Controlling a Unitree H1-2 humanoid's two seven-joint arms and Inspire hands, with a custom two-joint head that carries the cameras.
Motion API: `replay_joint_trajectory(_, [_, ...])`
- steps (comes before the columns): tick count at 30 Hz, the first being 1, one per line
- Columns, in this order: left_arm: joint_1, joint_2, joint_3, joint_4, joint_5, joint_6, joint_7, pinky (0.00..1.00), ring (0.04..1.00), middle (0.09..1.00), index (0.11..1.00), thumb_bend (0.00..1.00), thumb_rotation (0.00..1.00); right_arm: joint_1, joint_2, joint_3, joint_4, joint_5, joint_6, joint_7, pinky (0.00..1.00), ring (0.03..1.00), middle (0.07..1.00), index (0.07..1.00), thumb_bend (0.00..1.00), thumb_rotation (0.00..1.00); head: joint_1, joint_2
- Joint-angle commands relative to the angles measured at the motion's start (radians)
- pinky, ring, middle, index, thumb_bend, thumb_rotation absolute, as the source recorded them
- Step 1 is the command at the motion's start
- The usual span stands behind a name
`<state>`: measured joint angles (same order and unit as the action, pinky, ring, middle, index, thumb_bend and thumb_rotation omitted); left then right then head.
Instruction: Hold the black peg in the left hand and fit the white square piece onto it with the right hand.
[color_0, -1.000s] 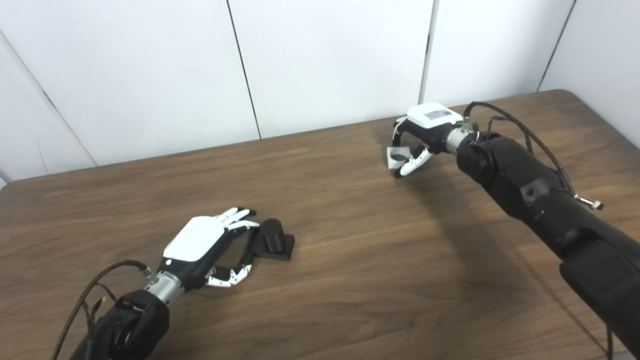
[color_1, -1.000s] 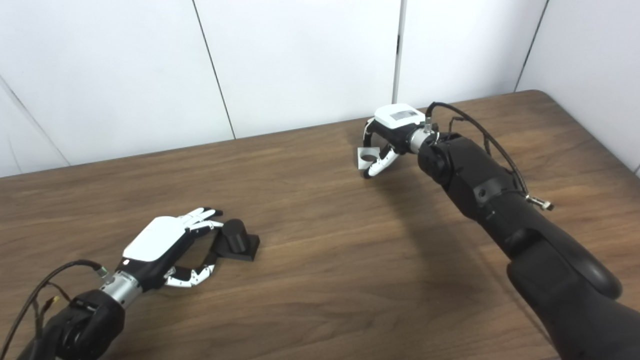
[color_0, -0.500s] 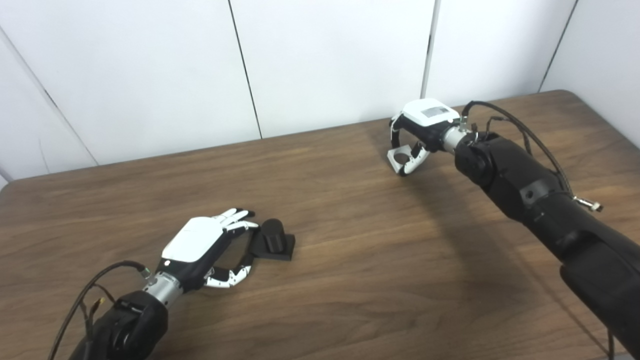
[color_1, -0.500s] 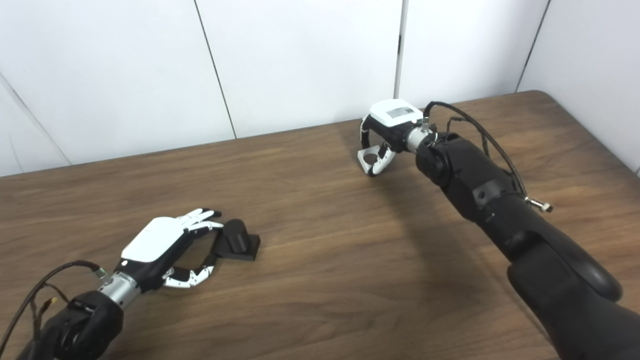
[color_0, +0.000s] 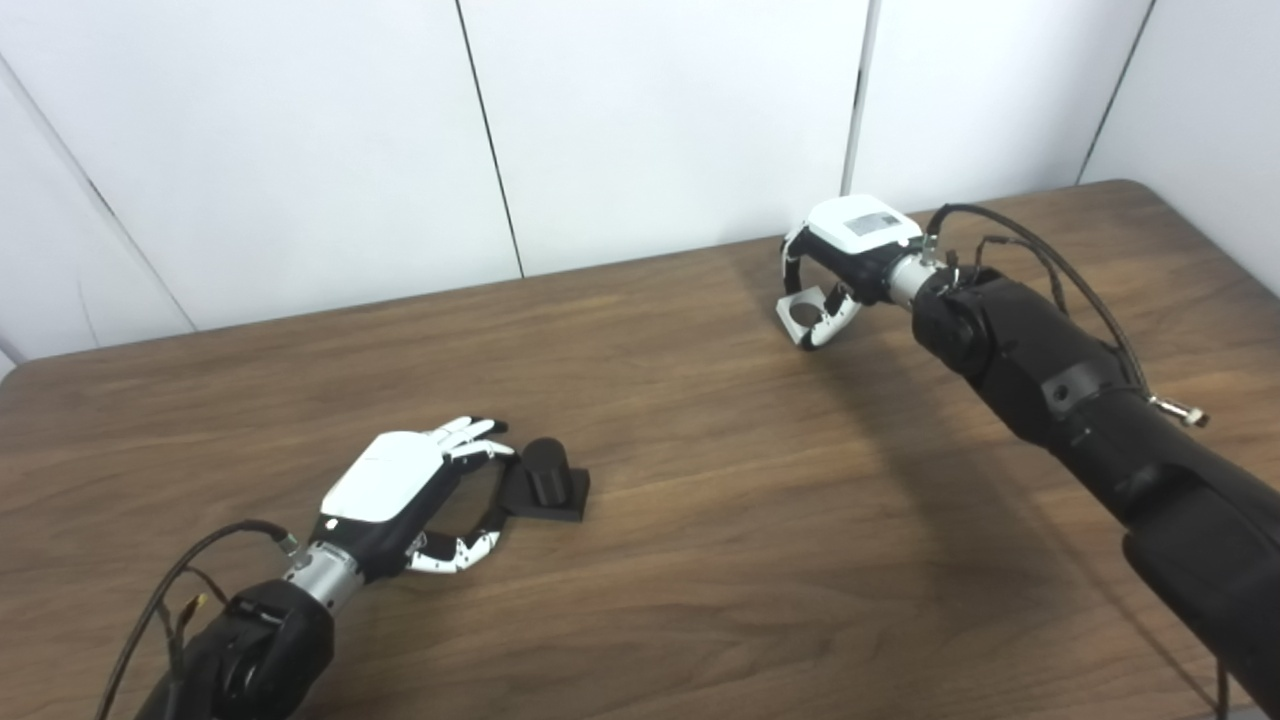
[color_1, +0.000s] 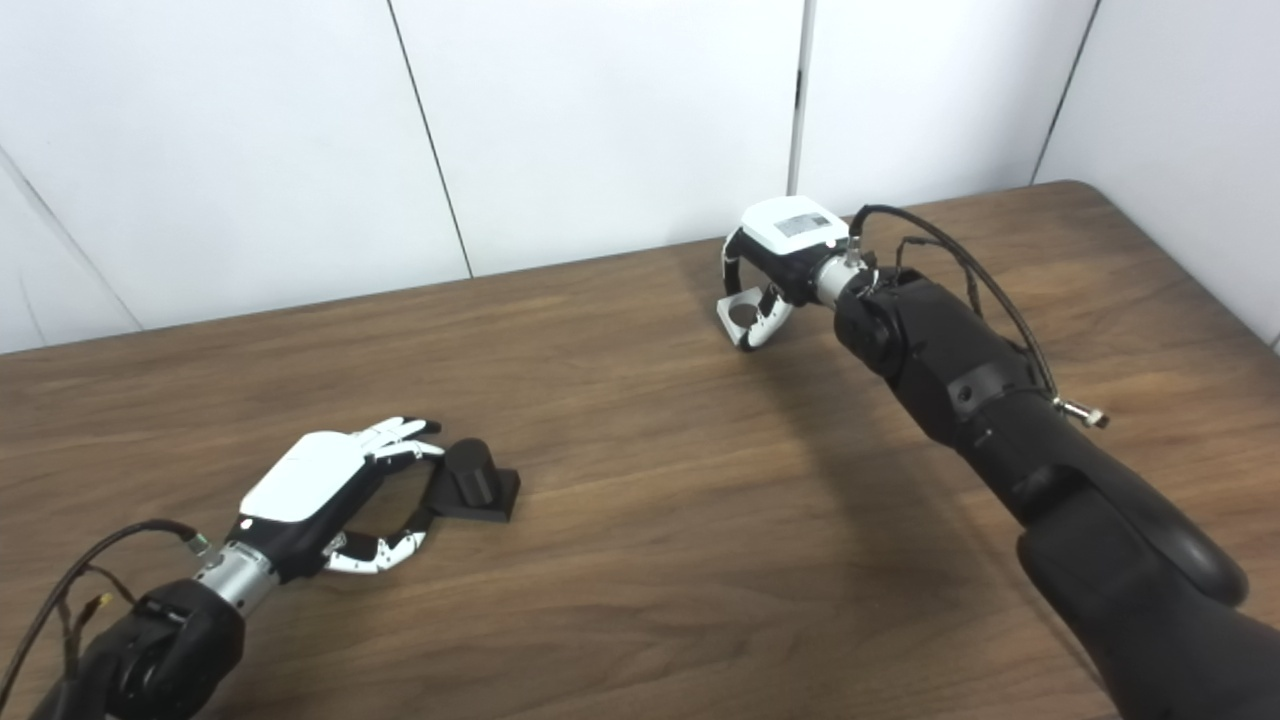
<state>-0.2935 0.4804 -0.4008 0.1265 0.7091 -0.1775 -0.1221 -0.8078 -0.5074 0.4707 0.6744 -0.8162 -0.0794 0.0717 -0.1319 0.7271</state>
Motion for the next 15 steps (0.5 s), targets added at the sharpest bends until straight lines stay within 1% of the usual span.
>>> replay_joint_trajectory(1, [0.048,0.037,-0.014,0.037,0.035,0.036,-0.059,0.83,0.939,0.922,0.717,0.76,0.28,-0.032,-0.032,-0.015,-0.010,-0.004,-0.006,-0.018,0.88,0.888,0.819,0.487,0.52,0.14,-0.001,0.001])
replay_joint_trajectory(7, [0.046,0.031,-0.017,0.035,0.039,0.036,-0.057,0.82,0.933,0.921,0.711,0.76,0.29,-0.025,-0.035,-0.018,-0.025,-0.002,-0.003,-0.013,0.88,0.889,0.820,0.487,0.52,0.14,0.000,0.000])
replay_joint_trajectory(10, [0.045,0.026,-0.018,0.034,0.040,0.039,-0.057,0.82,0.930,0.920,0.709,0.76,0.29,-0.022,-0.042,-0.026,-0.046,0.006,-0.033,-0.027,0.87,0.891,0.822,0.486,0.52,0.14,0.011,0.002])
replay_joint_trajectory(11, [0.045,0.024,-0.019,0.032,0.042,0.041,-0.059,0.82,0.931,0.921,0.710,0.76,0.29,-0.022,-0.045,-0.029,-0.061,0.006,-0.043,-0.029,0.87,0.889,0.817,0.485,0.52,0.14,0.016,0.003])
replay_joint_trajectory(14, [0.044,0.018,-0.022,0.027,0.045,0.048,-0.063,0.82,0.929,0.919,0.708,0.76,0.29,-0.025,-0.055,-0.035,-0.124,0.001,-0.053,-0.017,0.91,0.901,0.811,0.485,0.52,0.14,0.032,0.005])
replay_joint_trajectory(15, [0.044,0.016,-0.022,0.028,0.045,0.048,-0.063,0.81,0.928,0.917,0.707,0.76,0.29,-0.026,-0.059,-0.036,-0.146,-0.002,-0.057,-0.013,0.91,0.904,0.815,0.485,0.52,0.14,0.033,0.005])
